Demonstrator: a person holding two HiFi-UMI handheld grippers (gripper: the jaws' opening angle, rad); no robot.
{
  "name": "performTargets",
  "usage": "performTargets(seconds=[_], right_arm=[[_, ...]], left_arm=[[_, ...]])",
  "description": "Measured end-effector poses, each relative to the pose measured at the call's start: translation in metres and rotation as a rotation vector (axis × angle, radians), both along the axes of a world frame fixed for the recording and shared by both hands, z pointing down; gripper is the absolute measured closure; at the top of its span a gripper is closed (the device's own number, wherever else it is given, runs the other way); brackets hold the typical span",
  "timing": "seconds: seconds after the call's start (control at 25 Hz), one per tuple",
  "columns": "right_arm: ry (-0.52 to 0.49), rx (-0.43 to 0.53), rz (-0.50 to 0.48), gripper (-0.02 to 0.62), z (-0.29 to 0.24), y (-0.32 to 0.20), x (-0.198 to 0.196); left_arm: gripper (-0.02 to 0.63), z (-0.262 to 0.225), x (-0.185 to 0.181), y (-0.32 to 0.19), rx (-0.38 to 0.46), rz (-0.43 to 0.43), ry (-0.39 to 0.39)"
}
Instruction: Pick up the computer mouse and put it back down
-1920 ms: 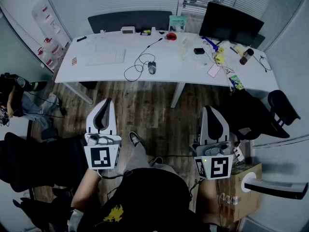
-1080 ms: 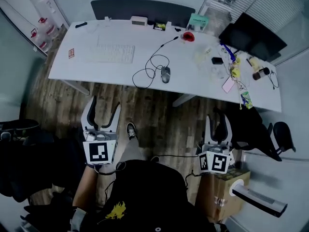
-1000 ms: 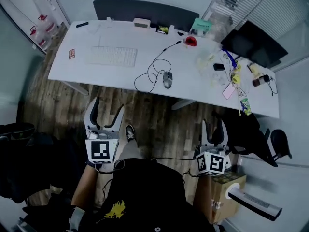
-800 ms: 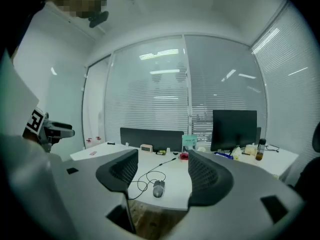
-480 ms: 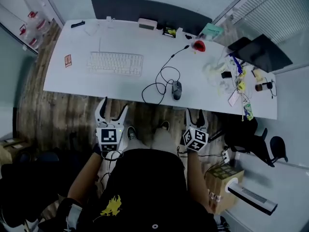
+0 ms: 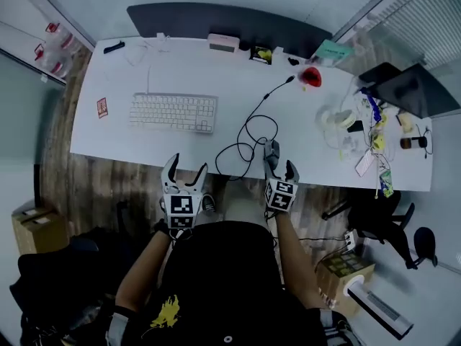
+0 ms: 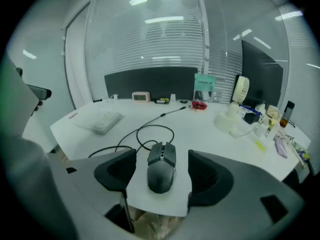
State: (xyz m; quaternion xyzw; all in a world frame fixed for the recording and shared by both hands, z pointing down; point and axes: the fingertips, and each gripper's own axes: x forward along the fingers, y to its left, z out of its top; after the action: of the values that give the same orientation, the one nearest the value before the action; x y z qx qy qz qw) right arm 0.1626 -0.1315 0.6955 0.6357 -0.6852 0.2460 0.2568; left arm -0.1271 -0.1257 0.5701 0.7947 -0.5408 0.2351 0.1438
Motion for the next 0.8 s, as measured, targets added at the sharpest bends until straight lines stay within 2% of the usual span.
performTargets(seconds=[0.2, 0.32, 0.56, 0.8], right_arm=[[-0.007, -0.141, -0.029, 0.249, 0.063, -0.022, 0.006], [0.008, -0.152, -0.064, 0.277, 0.080, -0.035, 0.000], [0.007, -0.071, -0.045, 0.296, 0.059, -0.038, -0.001], [-0.005, 0.105, -0.044, 0.298, -0.027, -0.035, -0.009]], left_arm=[[0.256, 0.017, 0.046, -0.026, -0.063, 0.037, 0.018], [0.256, 0.032, 0.058, -0.037, -0.075, 0.075, -0.001], [0.256, 0.036, 0.055, -0.028, -0.053, 0.105, -0.012], [0.256, -0.010, 0.030, -0.018, 0.061, 0.083, 0.006]])
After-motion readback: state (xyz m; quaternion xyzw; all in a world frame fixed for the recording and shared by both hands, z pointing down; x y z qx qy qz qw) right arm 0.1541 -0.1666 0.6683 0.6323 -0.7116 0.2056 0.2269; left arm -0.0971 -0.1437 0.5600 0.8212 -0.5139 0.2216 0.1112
